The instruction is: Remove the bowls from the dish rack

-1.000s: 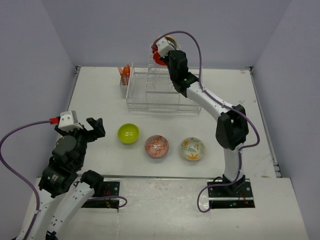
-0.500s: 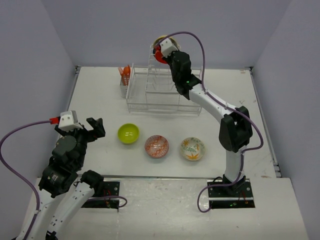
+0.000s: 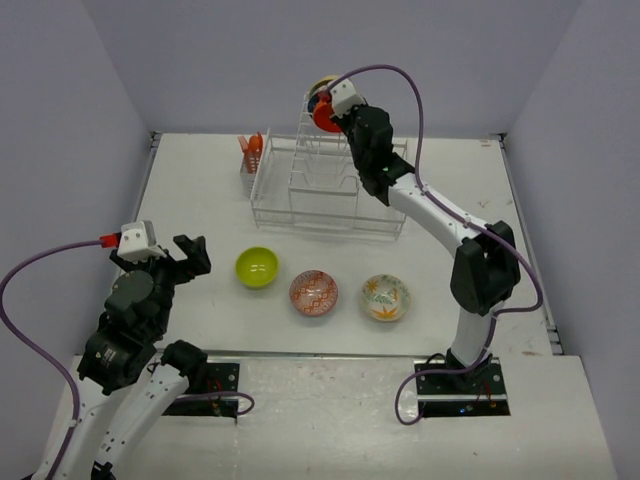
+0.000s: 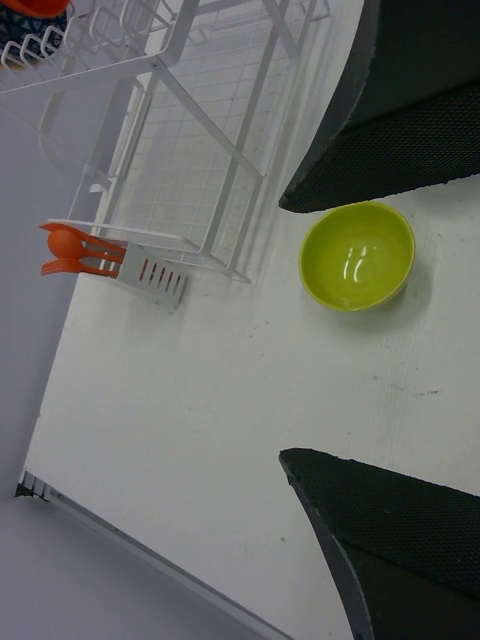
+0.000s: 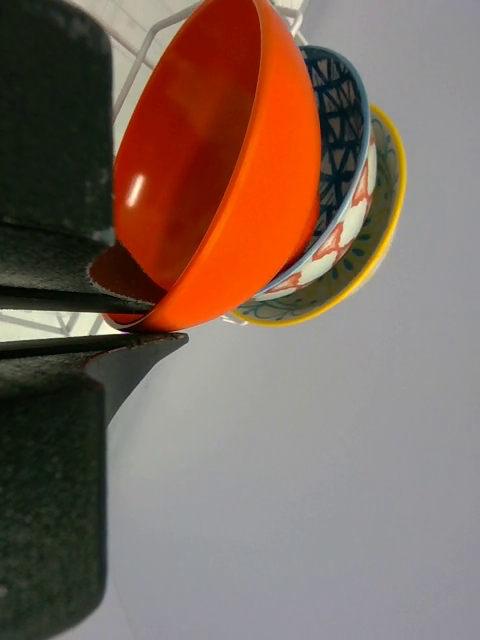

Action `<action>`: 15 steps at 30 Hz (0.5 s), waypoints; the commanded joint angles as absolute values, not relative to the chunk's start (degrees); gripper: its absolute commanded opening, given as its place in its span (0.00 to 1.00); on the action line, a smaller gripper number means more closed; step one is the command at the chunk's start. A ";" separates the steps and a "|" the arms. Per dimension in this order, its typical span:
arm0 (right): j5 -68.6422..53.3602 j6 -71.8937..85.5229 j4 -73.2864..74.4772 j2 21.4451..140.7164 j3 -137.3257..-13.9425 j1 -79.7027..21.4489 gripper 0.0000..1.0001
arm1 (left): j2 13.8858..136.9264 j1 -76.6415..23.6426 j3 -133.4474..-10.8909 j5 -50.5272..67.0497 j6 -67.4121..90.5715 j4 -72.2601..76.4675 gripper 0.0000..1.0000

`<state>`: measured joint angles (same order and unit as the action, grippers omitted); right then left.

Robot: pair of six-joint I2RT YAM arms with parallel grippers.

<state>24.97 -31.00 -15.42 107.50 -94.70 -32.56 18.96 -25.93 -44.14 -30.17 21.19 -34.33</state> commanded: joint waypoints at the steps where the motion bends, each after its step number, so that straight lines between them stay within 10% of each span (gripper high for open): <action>1: 24.17 -27.60 -19.43 101.08 -95.36 -32.78 0.00 | 19.69 -26.02 -43.77 -30.15 19.60 -31.99 1.00; 15: 22.15 -24.79 -15.04 98.62 -96.06 -32.70 0.00 | 20.04 -26.02 -43.86 -30.41 19.60 -32.17 1.00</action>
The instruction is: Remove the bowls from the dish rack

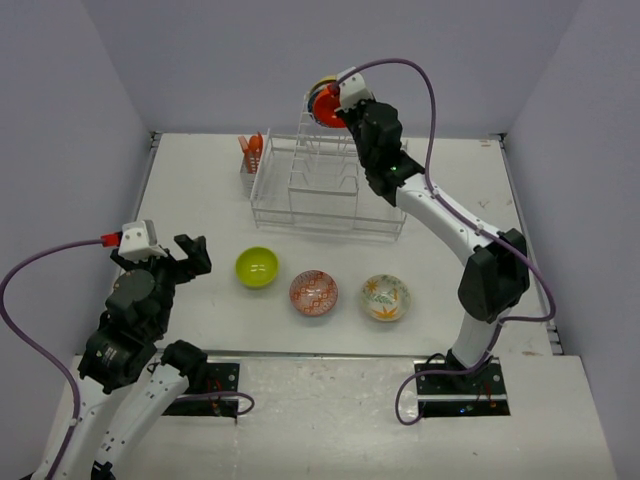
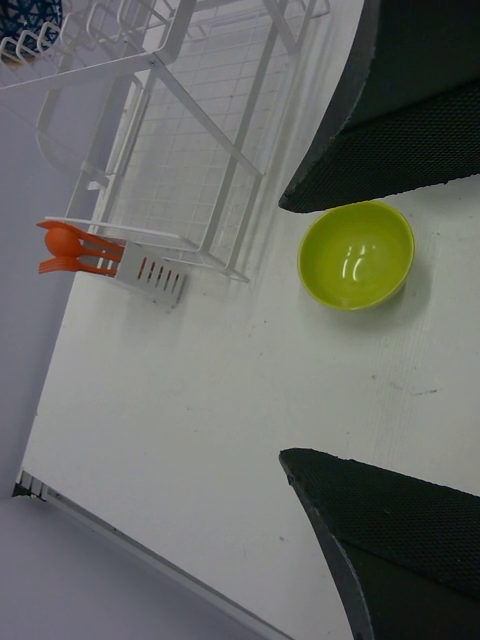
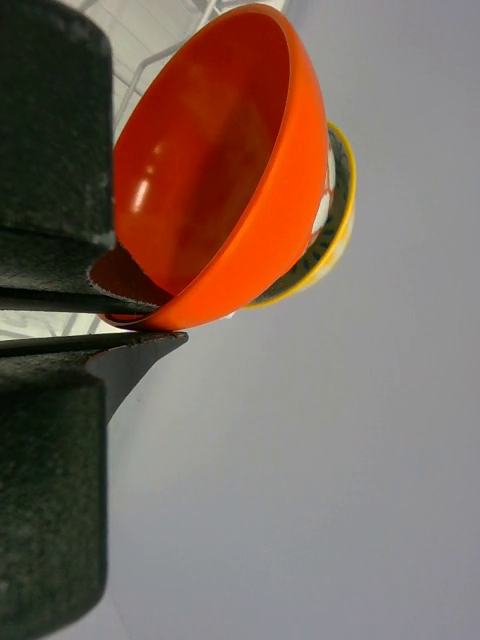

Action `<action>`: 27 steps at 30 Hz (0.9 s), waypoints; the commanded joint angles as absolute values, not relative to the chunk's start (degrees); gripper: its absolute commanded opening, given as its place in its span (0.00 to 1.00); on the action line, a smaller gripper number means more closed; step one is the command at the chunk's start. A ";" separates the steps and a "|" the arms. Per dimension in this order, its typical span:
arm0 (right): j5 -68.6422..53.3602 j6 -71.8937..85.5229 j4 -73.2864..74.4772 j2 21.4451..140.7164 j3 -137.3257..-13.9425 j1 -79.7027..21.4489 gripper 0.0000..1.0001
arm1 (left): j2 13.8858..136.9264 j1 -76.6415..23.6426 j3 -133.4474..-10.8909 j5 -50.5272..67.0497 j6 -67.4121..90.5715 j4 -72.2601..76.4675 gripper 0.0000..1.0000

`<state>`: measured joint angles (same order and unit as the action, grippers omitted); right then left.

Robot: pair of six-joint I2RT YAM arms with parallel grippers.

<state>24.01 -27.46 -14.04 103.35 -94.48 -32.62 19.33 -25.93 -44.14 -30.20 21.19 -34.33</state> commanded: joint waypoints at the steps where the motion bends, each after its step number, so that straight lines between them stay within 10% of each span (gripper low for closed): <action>1: 21.45 -22.61 -12.51 98.00 -96.24 -32.70 0.00 | 20.13 -25.93 -43.86 -30.50 19.60 -32.17 1.00; 15: 16.53 14.38 54.78 98.96 -127.96 -35.59 0.00 | 48.84 -26.28 -71.08 -3.63 18.02 -33.57 1.00; 27: 16.09 28.20 65.13 86.76 -111.81 -44.82 0.00 | 68.46 -46.40 -94.83 -8.07 16.26 -44.03 0.99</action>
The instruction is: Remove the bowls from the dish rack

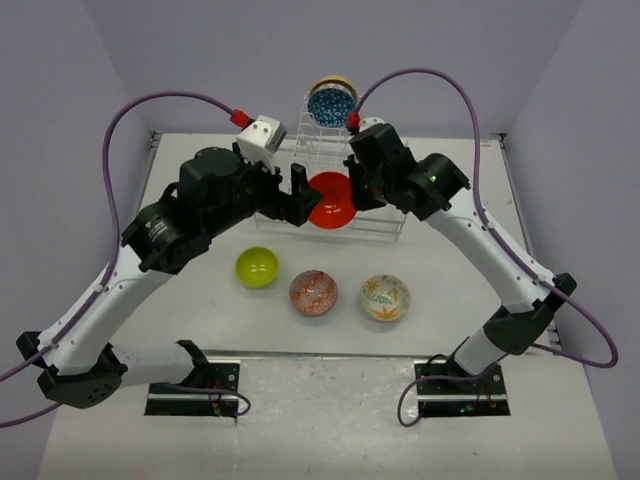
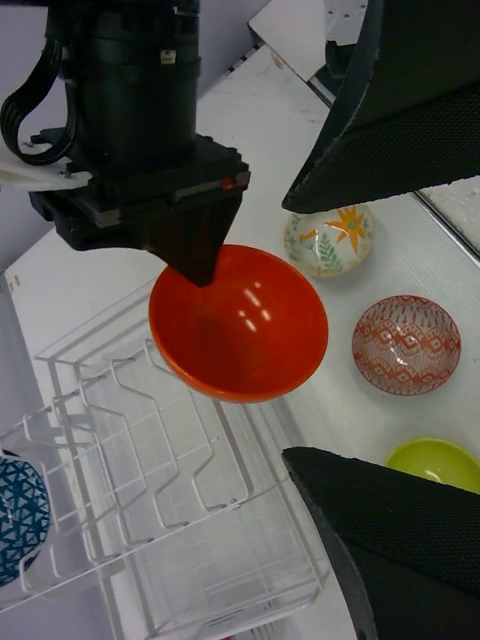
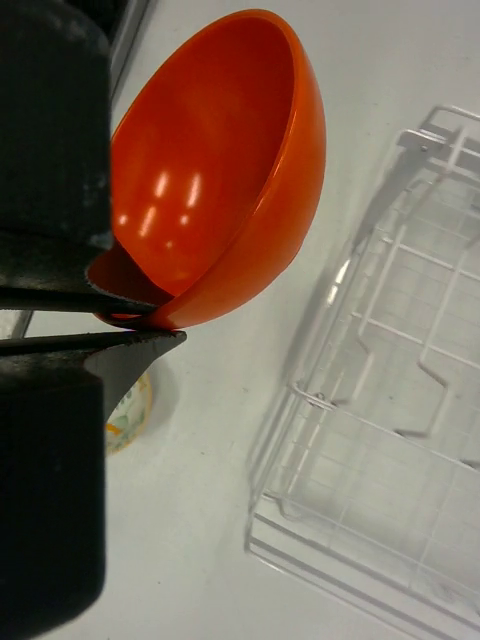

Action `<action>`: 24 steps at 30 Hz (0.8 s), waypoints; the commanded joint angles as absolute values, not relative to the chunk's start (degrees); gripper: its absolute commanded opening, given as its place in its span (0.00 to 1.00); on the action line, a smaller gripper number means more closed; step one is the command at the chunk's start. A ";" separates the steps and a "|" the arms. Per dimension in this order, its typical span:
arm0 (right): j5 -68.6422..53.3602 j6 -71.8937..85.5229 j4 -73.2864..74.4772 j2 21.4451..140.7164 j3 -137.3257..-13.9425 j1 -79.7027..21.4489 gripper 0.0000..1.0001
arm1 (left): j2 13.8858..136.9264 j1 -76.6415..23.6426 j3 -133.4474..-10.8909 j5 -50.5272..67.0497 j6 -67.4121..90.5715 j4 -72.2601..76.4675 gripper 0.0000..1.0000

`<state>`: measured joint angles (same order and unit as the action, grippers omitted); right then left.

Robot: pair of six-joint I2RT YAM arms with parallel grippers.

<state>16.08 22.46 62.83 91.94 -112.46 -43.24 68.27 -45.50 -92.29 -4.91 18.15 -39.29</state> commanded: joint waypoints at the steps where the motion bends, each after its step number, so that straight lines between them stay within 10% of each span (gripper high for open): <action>1: 15.30 28.65 64.87 85.97 -109.62 -45.69 0.00 | 69.51 -46.75 -94.75 -9.22 16.26 -44.90 0.96; 16: 12.83 31.90 62.49 81.46 -106.42 -51.41 0.00 | 73.83 -47.55 -90.44 -9.32 17.66 -47.11 0.56; 21: 12.56 32.08 61.00 81.47 -105.91 -51.68 0.00 | 73.65 -47.64 -89.65 -14.75 18.37 -48.16 0.00; 24: 12.22 32.52 60.03 81.82 -105.21 -51.68 0.00 | 73.74 -47.64 -88.60 -18.97 19.07 -49.30 0.00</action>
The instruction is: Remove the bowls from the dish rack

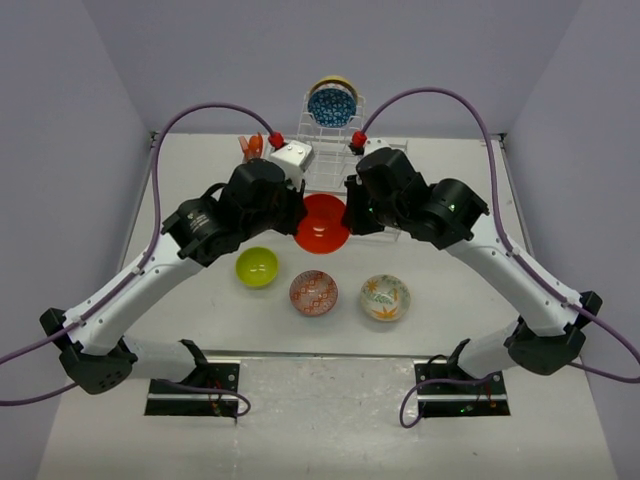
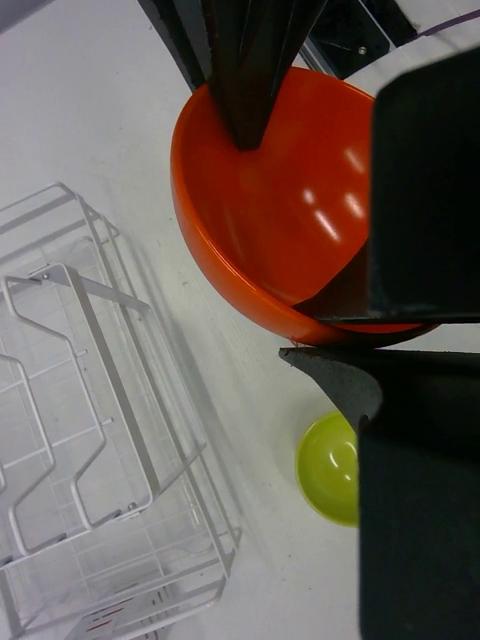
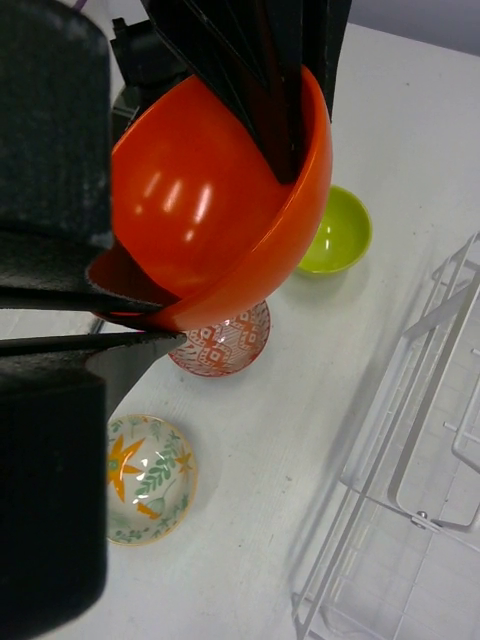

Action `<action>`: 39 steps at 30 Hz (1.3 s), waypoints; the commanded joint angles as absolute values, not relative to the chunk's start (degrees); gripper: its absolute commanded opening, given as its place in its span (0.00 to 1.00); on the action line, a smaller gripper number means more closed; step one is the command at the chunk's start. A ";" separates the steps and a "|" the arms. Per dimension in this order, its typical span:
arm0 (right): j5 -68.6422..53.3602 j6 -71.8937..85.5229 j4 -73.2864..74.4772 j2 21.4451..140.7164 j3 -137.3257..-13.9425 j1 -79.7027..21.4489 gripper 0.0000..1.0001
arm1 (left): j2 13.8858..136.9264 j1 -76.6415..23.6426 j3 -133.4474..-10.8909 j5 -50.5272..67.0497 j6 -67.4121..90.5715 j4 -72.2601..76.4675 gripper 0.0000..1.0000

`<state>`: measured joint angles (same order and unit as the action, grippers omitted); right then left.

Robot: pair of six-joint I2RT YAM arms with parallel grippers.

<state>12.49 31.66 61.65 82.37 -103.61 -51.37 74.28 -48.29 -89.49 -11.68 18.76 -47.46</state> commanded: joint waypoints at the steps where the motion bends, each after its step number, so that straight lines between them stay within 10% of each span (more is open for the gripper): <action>1: 11.69 32.52 59.59 82.00 -104.86 -51.77 0.00 | 73.65 -47.64 -88.25 -19.94 19.42 -49.39 0.00; 3: 10.64 32.26 57.31 81.83 -103.02 -51.77 0.15 | 72.43 -47.72 -86.23 -23.10 21.17 -49.22 0.00; 4: 10.29 32.08 55.65 81.57 -102.40 -51.77 0.54 | 71.73 -47.64 -85.35 -24.25 22.23 -49.04 0.00; 7: 12.38 32.43 56.16 80.95 -100.55 -51.77 0.98 | 67.25 -47.29 -80.69 -29.69 27.05 -49.39 0.00; 11: 17.13 32.96 56.51 75.87 -96.69 -51.42 0.99 | 57.26 -38.90 -69.83 -32.97 32.96 -49.06 0.00; 20: 16.35 32.35 53.53 67.42 -86.67 -51.33 0.99 | 55.98 -12.59 -50.38 -1.16 31.55 -30.42 0.00; 39: 15.21 29.88 50.36 62.23 -78.31 -51.24 0.99 | 64.51 -10.28 -41.84 2.37 30.41 -23.73 0.00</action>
